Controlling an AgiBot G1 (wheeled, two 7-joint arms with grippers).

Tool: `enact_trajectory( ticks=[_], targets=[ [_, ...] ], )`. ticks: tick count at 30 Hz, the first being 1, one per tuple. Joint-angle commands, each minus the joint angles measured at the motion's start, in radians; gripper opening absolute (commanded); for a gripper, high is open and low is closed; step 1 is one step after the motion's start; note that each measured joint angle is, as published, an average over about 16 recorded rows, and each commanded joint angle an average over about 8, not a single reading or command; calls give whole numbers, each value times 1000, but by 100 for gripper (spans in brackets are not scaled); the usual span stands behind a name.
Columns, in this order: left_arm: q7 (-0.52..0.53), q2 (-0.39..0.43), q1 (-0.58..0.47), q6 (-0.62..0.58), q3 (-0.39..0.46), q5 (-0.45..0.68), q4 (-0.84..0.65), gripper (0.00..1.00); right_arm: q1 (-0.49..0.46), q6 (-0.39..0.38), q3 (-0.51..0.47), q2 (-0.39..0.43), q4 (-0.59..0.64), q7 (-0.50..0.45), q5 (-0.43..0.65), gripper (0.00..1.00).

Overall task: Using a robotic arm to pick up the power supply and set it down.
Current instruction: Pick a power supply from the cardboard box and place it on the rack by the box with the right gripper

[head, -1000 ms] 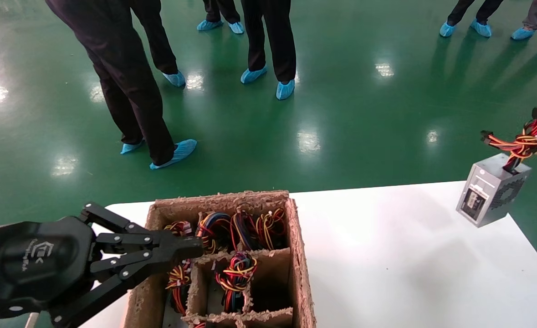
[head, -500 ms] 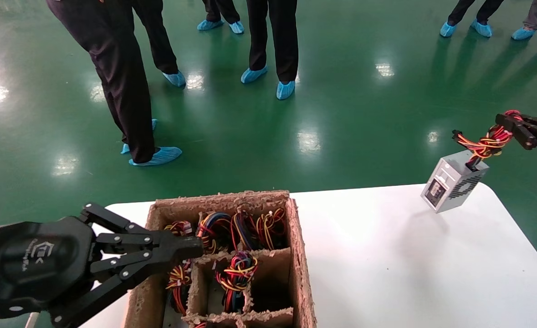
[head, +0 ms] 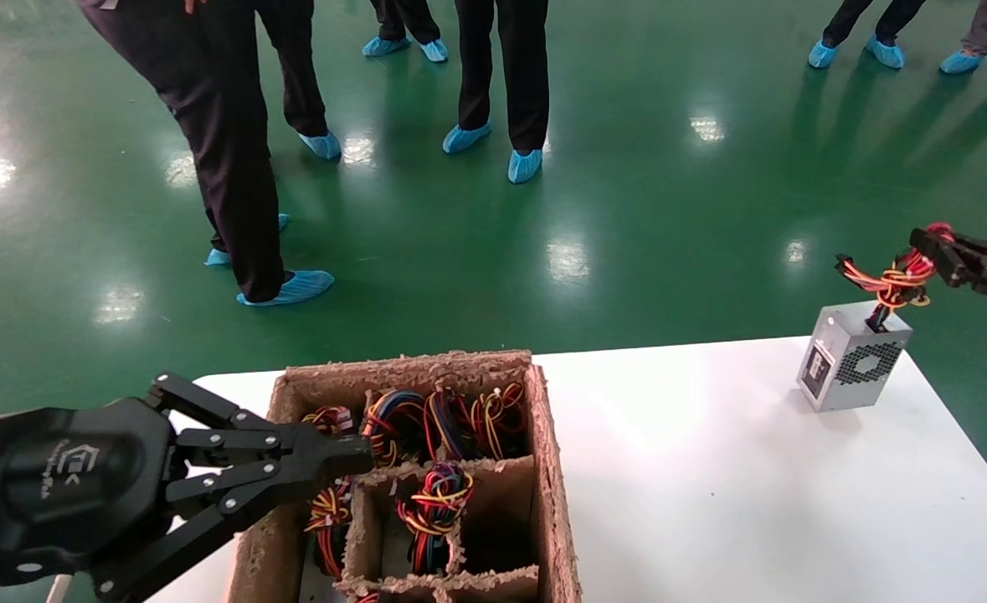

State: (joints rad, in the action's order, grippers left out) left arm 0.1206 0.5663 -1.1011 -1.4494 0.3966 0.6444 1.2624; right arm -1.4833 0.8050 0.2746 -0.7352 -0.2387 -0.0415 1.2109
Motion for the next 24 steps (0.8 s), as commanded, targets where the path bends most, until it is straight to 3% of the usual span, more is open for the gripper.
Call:
enact_trajectory(
  ticks=[1,9,24],
  targets=[
    [0,0,0,0,0,0,0,0,3,-10,-6,-6,16,7,-8,0],
    [0,0,0,0,0,0,0,0,19,-27,-23,-9,66,40,-28,0],
    [0,0,0,0,0,0,0,0,25,9,-26,14,107,58,-32,0]
  ],
)
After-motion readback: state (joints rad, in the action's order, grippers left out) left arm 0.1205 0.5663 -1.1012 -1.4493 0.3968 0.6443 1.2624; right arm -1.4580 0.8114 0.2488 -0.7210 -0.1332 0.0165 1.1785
